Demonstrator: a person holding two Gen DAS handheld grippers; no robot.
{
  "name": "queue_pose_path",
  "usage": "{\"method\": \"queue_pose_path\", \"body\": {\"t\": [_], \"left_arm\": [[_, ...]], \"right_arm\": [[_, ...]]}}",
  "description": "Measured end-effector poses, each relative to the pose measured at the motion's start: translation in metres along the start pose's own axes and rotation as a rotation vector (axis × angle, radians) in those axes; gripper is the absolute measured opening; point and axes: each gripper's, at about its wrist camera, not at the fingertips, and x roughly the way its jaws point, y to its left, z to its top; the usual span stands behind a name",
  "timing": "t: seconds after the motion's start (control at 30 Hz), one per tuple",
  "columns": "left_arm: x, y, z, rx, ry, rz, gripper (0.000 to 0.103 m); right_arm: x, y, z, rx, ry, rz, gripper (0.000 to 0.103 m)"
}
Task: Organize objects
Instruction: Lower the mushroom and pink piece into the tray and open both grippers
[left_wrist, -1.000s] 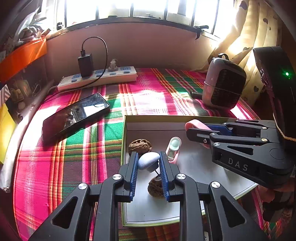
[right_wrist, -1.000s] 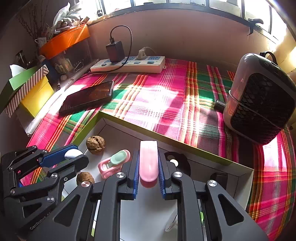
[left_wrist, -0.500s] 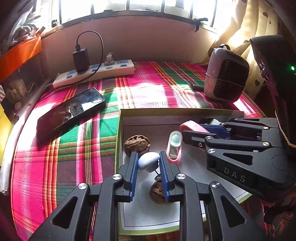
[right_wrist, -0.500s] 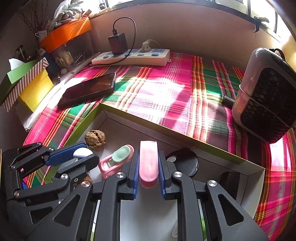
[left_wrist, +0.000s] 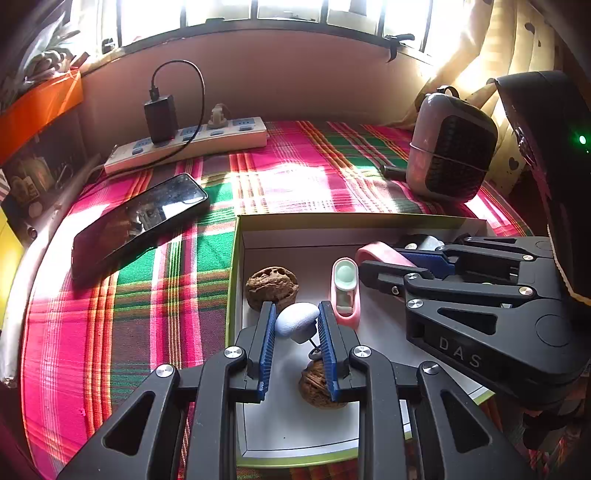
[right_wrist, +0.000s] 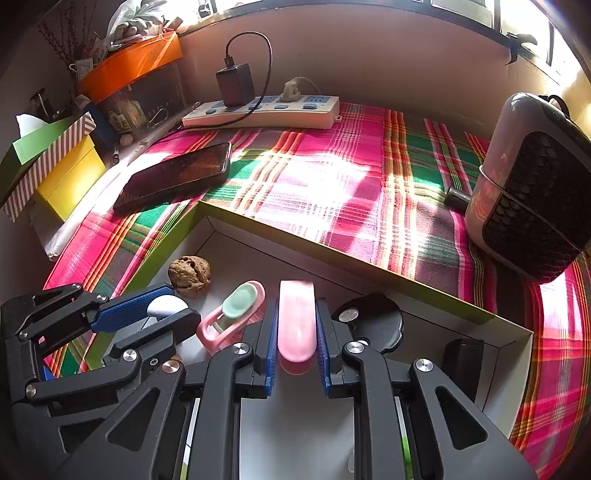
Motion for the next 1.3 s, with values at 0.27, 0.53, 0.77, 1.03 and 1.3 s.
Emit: {"method": "queue_pose_path", "body": {"t": [0.27, 0.53, 0.77, 1.03, 1.3], "left_arm": [[0.000, 0.000, 0.000, 0.000, 0.000, -0.004, 0.023], [0.000, 0.000, 0.000, -0.001, 0.001, -0.006, 0.026], [-0.005, -0.002, -0.004, -0.004, -0.001, 0.001, 0.034], [-0.019, -0.006, -0.012, 0.008, -0.011, 0.009, 0.038], [-0.039, -0.006, -0.021, 0.005, -0.032, 0.020, 0.039]], "right_arm": [[0.000, -0.003, 0.001, 0.009, -0.001, 0.001, 0.019], [-0.001, -0.004, 0.000, 0.021, -0.004, -0.004, 0.023], [-0.009, -0.004, -0.004, 0.026, -0.024, -0.016, 0.031], [-0.025, -0.005, -0.012, 0.042, -0.049, -0.030, 0.039], [-0.045, -0.004, -0.025, 0.064, -0.081, -0.041, 0.039]]}}
